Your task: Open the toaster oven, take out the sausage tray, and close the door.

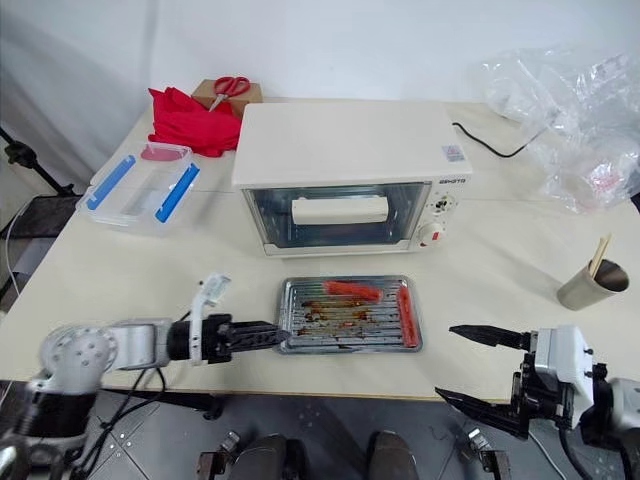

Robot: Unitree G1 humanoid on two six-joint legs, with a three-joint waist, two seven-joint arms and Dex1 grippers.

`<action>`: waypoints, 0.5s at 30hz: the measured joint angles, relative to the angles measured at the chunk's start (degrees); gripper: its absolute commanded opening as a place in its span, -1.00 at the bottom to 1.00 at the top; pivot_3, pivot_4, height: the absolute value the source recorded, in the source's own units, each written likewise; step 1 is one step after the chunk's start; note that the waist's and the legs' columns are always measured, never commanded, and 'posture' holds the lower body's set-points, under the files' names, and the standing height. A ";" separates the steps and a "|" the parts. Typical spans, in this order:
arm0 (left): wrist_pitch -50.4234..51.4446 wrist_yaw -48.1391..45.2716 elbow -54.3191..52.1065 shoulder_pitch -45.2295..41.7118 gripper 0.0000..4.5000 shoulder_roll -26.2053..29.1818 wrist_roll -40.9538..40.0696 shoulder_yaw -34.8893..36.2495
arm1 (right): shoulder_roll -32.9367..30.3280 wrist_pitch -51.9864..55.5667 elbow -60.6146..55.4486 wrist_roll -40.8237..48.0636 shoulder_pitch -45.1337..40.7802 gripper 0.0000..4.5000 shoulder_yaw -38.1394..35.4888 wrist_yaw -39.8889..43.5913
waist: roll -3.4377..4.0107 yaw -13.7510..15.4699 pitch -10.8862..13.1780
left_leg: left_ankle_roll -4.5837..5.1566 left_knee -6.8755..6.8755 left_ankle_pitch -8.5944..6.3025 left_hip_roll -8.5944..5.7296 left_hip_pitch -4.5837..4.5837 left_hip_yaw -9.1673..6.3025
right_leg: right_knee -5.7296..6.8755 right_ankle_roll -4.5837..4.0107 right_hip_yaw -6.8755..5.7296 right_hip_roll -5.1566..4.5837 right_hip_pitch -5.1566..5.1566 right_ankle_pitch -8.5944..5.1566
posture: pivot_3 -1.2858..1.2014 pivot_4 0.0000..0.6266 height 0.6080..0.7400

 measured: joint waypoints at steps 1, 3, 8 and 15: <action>-5.71 -4.17 -0.53 2.73 0.99 0.24 2.64 1.55 | 0.07 -0.89 1.13 -0.49 -1.37 1.00 0.51 0.35 | 0.00 0.03 0.00 | -0.01 0.00 -0.01 0.02 -0.03 -0.01 | -0.02 -0.02 -0.01 -0.01 -0.03 -0.01 | 0.03 -0.52 1.00; -17.80 -12.98 0.09 8.84 0.99 2.39 9.27 3.23 | 0.08 -2.65 2.73 -1.14 -2.94 1.00 1.61 1.69 | 0.00 0.02 0.01 | -0.06 -0.03 -0.04 0.06 -0.10 0.02 | -0.04 -0.08 -0.03 -0.02 -0.14 -0.04 | 0.03 -0.52 1.00; -46.18 -24.39 8.45 14.33 0.99 3.09 24.80 7.73 | 0.12 -4.18 5.60 -1.68 -5.59 1.00 4.02 4.13 | 0.00 0.58 0.04 | -0.02 -0.02 -0.07 0.33 -0.34 0.02 | -0.03 -0.12 -0.07 -0.08 -0.39 -0.06 | 0.03 -0.52 1.00; -61.47 -28.94 11.63 13.74 0.99 5.72 32.13 12.10 | 0.11 -8.18 10.84 -2.91 -10.93 1.00 6.32 7.67 | 0.00 0.77 0.04 | 0.12 -0.01 -0.16 0.37 -0.32 0.18 | 0.09 -0.04 -0.21 -0.12 -0.42 -0.02 | 0.03 -0.52 1.00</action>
